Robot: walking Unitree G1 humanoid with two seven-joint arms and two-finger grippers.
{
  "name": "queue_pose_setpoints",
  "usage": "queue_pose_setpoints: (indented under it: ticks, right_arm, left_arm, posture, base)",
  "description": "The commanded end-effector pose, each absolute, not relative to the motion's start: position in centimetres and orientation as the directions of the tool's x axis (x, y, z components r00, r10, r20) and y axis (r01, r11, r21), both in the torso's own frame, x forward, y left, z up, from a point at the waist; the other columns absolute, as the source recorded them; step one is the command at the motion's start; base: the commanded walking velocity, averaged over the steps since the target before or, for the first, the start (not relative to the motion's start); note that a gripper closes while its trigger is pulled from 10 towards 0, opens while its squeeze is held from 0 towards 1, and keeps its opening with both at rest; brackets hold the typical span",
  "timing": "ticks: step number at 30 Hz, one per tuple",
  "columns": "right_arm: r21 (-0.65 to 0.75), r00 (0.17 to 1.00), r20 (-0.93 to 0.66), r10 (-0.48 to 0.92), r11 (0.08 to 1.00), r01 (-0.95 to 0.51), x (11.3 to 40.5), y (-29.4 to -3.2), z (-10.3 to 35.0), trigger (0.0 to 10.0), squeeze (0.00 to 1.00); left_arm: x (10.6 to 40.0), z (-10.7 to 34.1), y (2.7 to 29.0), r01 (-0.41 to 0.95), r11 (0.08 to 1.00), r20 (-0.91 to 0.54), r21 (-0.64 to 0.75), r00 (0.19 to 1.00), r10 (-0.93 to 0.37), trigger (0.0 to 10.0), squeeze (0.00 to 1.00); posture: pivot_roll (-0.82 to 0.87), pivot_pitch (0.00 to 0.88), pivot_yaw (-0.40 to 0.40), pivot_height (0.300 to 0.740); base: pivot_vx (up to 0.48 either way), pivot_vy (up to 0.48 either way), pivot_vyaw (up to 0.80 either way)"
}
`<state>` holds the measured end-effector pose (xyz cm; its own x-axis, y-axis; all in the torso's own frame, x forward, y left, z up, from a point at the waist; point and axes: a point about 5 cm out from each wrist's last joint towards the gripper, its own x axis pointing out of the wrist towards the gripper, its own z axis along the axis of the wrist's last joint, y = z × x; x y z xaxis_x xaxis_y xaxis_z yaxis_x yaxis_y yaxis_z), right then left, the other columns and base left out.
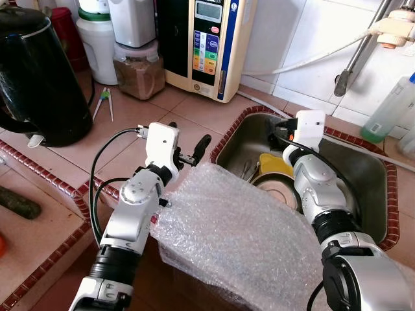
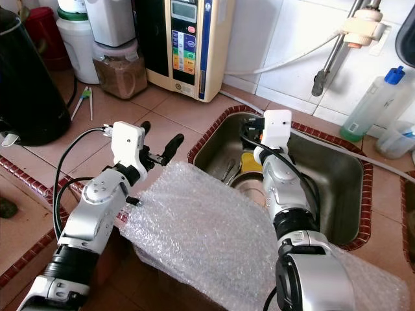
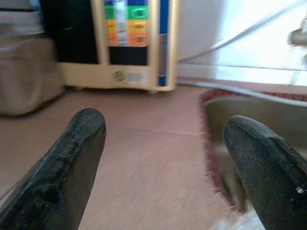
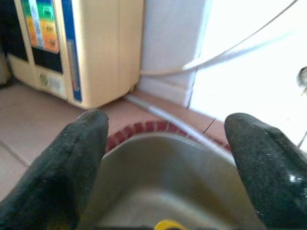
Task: Kitchen organization
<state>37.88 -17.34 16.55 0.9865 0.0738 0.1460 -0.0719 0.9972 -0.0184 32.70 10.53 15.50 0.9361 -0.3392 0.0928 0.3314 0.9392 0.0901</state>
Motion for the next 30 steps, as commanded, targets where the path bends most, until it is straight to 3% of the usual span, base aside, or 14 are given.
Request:
queue_pose_setpoints:
  ticks: [1,2,4,11,12,13,14,15,21,30]
  right_arm:
    - [-0.028,0.98,0.188,0.063,0.998,-0.058,37.6,-18.1,17.4,10.0,1.0]
    - [-0.043,0.978,0.199,0.067,0.997,-0.06,37.2,-18.4,17.5,10.0,1.0]
    - [-0.068,0.973,0.218,0.08,0.995,-0.067,36.3,-18.8,17.6,10.0,1.0]
    - [-0.063,0.966,0.229,0.118,0.992,-0.106,34.1,-19.3,17.5,10.0,1.0]
    - [-0.074,0.966,0.226,0.127,0.991,-0.113,33.7,-19.4,17.5,10.0,0.86]
    - [-0.08,0.966,0.221,0.133,0.99,-0.118,33.4,-19.5,17.4,10.0,0.56]
    - [-0.084,0.967,0.209,0.143,0.988,-0.128,32.9,-19.7,17.2,10.0,0.38]
    - [-0.087,0.973,0.187,0.138,0.989,-0.124,32.5,-19.9,16.9,10.0,0.0]
    - [-0.058,0.985,0.132,0.111,0.993,-0.104,31.8,-20.4,16.2,10.0,0.0]
    - [-0.044,0.982,0.113,0.151,0.988,-0.147,31.8,-18.5,16.2,10.0,0.0]
  left_arm:
    - [32.4,15.8,10.6,0.29,0.951,0.109,0.104,0.948,-0.301,10.0,0.98]
    - [32.1,15.8,11.1,0.253,0.963,0.116,0.097,0.958,-0.263,10.0,0.0]
    - [31.4,15.5,12.1,0.191,0.978,0.118,0.082,0.973,-0.199,10.0,0.0]
    - [29.7,14.8,13.2,0.188,0.981,0.074,0.045,0.979,-0.191,10.0,0.0]
    - [29.4,14.6,13.3,0.177,0.983,0.066,0.042,0.982,-0.179,10.0,0.0]
    - [29.1,14.4,13.4,0.176,0.984,0.054,0.03,0.983,-0.178,10.0,0.0]
    - [28.7,14.1,13.5,0.181,0.983,0.035,0.023,0.983,-0.181,10.0,0.0]
    - [28.4,13.9,13.6,0.182,0.983,0.024,0.021,0.983,-0.183,10.0,0.0]
    - [27.8,13.5,13.9,0.179,0.984,-0.018,-0.016,0.984,-0.179,10.0,0.0]
    - [28.1,14.7,13.3,0.201,0.977,-0.013,-0.07,0.979,-0.203,10.0,0.0]
  posture:
    - [-0.01,0.036,-0.066,0.74]
    - [-0.01,0.041,-0.064,0.74]
    - [-0.02,0.05,-0.063,0.74]
    - [-0.03,0.065,-0.062,0.74]
    - [-0.03,0.07,-0.063,0.74]
    - [-0.03,0.072,-0.063,0.74]
    - [-0.03,0.074,-0.063,0.74]
    - [-0.04,0.077,-0.065,0.74]
    - [-0.04,0.083,-0.067,0.74]
    - [-0.03,0.086,-0.068,0.74]
  base:
    - [0.0,0.0,0.0]
    - [0.0,0.0,0.0]
    - [0.0,0.0,0.0]
    - [0.0,0.0,0.0]
    - [0.0,0.0,0.0]
    - [0.0,0.0,0.0]
    - [0.0,0.0,0.0]
    - [0.0,0.0,0.0]
    - [0.0,0.0,-0.53]
    - [0.0,0.0,-0.66]
